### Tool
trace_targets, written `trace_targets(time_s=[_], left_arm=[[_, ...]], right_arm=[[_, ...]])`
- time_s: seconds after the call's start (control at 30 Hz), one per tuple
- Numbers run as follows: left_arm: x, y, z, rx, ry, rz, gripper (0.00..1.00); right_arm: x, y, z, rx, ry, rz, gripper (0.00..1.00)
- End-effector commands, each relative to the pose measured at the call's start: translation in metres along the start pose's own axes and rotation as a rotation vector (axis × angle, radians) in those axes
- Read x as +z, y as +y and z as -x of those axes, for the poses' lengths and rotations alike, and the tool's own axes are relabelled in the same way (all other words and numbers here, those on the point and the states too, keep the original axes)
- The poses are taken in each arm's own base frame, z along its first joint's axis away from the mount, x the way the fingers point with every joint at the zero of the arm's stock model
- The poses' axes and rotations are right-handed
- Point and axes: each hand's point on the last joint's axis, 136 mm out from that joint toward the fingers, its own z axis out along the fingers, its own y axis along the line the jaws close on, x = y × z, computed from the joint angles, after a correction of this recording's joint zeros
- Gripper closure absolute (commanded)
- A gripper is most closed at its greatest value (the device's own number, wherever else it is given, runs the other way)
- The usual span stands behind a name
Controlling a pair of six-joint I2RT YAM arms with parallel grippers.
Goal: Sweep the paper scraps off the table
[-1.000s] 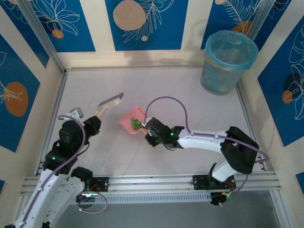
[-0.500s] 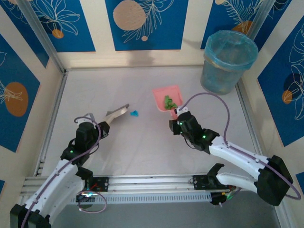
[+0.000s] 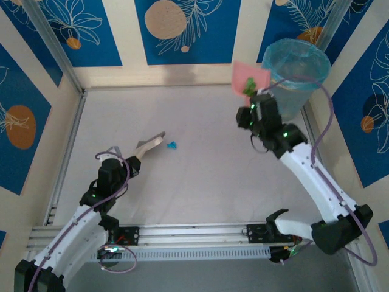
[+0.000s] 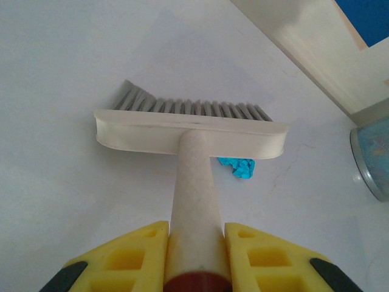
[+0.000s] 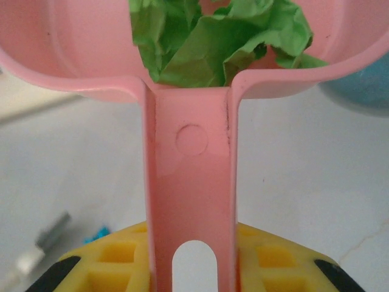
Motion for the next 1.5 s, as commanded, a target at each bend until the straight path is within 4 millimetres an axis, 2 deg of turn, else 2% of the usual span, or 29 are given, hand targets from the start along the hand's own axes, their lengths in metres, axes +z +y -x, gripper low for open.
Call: trace_targets(time_s=[0.0,0.23,0.43,0.53,0.67,0.8,0.9,0.97,1.07,1.17,1.2,1.27,1.37,1.4,1.47], left_arm=[[-0.003,-0.016,0.01,-0.026,-0.035,-0.071,1.0],[-0.011,-0.021,0.013,-0.034,-0.042,-0.097,1.0],[-0.019,-0.024,0.019,-0.028,-0.065,-0.105,1.0],[-0.02,-0.026,0.019,-0.027,-0.062,-0.111,1.0],[-0.019,-0.026,0.019,-0.026,-0.059,-0.111,1.0],[-0.019,-0.027,0.018,-0.029,-0.055,-0.115,1.0],[-0.018,-0.026,0.018,-0.028,-0.053,-0.111,1.0],[-0.019,-0.026,0.018,-0.029,-0.054,-0.113,1.0],[-0.019,-0.026,0.019,-0.028,-0.056,-0.11,1.0],[-0.019,-0.027,0.019,-0.027,-0.054,-0.112,1.0],[-0.018,-0.026,0.018,-0.028,-0.052,-0.11,1.0],[-0.018,-0.026,0.018,-0.028,-0.052,-0.108,1.0],[-0.019,-0.024,0.019,-0.027,-0.055,-0.095,1.0],[-0.02,-0.022,0.019,-0.024,-0.058,-0.088,1.0],[-0.022,-0.017,0.021,-0.022,-0.065,-0.056,1.0]], right_arm=[[0.001,-0.015,0.021,0.139,0.082,0.006,1.0],[0.022,-0.034,0.112,0.575,0.073,0.217,1.0],[0.047,-0.054,0.172,0.887,0.076,0.4,1.0],[0.06,-0.055,0.192,0.996,0.119,0.524,1.0],[0.07,-0.049,0.215,1.049,0.143,0.626,1.0],[0.081,-0.052,0.223,1.082,0.183,0.643,1.0],[0.079,-0.046,0.225,1.087,0.186,0.682,1.0],[0.073,-0.043,0.224,1.067,0.166,0.677,1.0],[0.052,-0.032,0.217,0.966,0.114,0.616,1.0],[0.033,-0.003,0.195,0.792,0.071,0.569,1.0],[0.026,0.011,0.183,0.721,0.062,0.559,1.0],[0.025,0.034,0.152,0.596,0.071,0.543,1.0],[0.027,0.072,0.092,0.366,0.118,0.587,1.0],[0.029,0.08,0.07,0.296,0.149,0.586,1.0],[0.04,0.081,0.024,0.179,0.215,0.517,1.0]])
